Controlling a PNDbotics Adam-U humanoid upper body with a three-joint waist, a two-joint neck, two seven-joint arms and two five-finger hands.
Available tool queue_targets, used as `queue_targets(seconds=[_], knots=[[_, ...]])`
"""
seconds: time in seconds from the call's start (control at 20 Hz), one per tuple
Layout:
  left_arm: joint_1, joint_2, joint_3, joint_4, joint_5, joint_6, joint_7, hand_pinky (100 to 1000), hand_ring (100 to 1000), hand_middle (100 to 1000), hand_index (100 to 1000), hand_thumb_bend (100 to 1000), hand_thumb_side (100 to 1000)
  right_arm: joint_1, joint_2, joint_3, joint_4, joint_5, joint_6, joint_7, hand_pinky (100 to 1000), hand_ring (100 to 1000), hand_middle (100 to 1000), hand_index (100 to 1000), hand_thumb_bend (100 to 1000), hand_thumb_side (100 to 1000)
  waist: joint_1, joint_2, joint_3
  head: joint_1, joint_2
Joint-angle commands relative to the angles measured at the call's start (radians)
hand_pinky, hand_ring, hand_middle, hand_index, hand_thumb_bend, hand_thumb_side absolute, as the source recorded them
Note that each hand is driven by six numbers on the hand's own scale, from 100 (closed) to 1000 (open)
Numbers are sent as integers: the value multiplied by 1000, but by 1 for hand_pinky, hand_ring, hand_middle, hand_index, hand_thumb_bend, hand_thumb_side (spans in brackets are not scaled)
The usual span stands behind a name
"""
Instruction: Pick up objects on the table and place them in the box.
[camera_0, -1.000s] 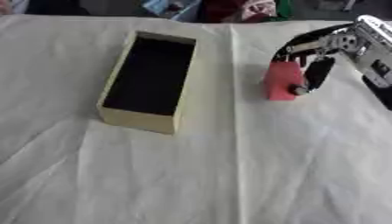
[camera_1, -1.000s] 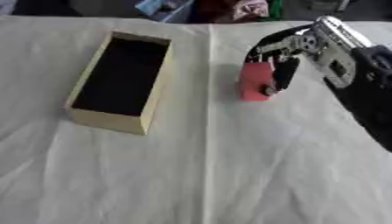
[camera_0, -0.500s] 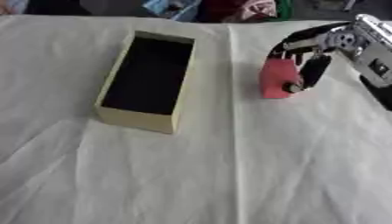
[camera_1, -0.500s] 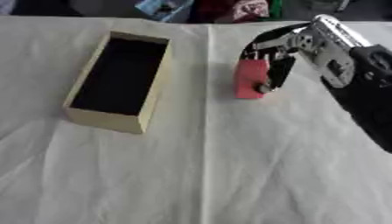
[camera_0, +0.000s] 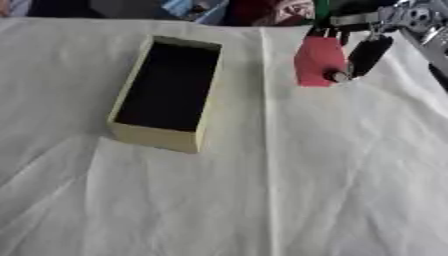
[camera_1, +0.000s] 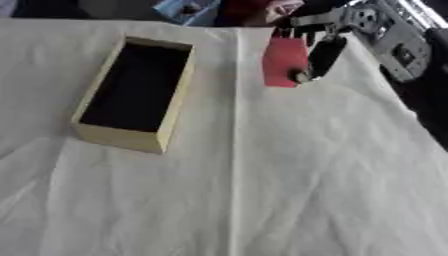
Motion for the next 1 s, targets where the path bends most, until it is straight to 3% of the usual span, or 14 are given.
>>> queue_targets(seconds=[0.05, 0.45, 0.5, 0.55, 1.0], knots=[[-14, 19, -1, -20, 2, -2, -4, 570, 544, 521, 658, 203, 100, -54, -14, -29, -26, -11, 9, -20, 707, 736, 615, 647, 100, 100, -6, -36, 2, -2, -8], [-22, 16, -10, -20, 10, -4, -11, 570, 545, 522, 658, 202, 100, -201, 148, -50, 87, 48, 12, -38, 711, 729, 613, 644, 100, 100, -4, -36, 28, -33, -12], [-24, 14, -11, -20, 11, -4, -13, 570, 545, 522, 658, 202, 100, -216, 174, -54, 111, 63, 8, -43, 712, 730, 613, 645, 100, 153, -5, -35, 31, -38, -12], [-25, 13, -13, -20, 13, -4, -14, 570, 545, 522, 658, 202, 100, -231, 199, -59, 136, 79, 3, -49, 712, 729, 612, 644, 100, 100, -5, -35, 36, -44, -13], [-36, 4, -24, -20, 26, -6, -28, 569, 544, 521, 658, 201, 100, -291, 388, -116, 309, 211, -35, -119, 711, 726, 607, 643, 100, 100, -11, -26, 75, -88, -16]])
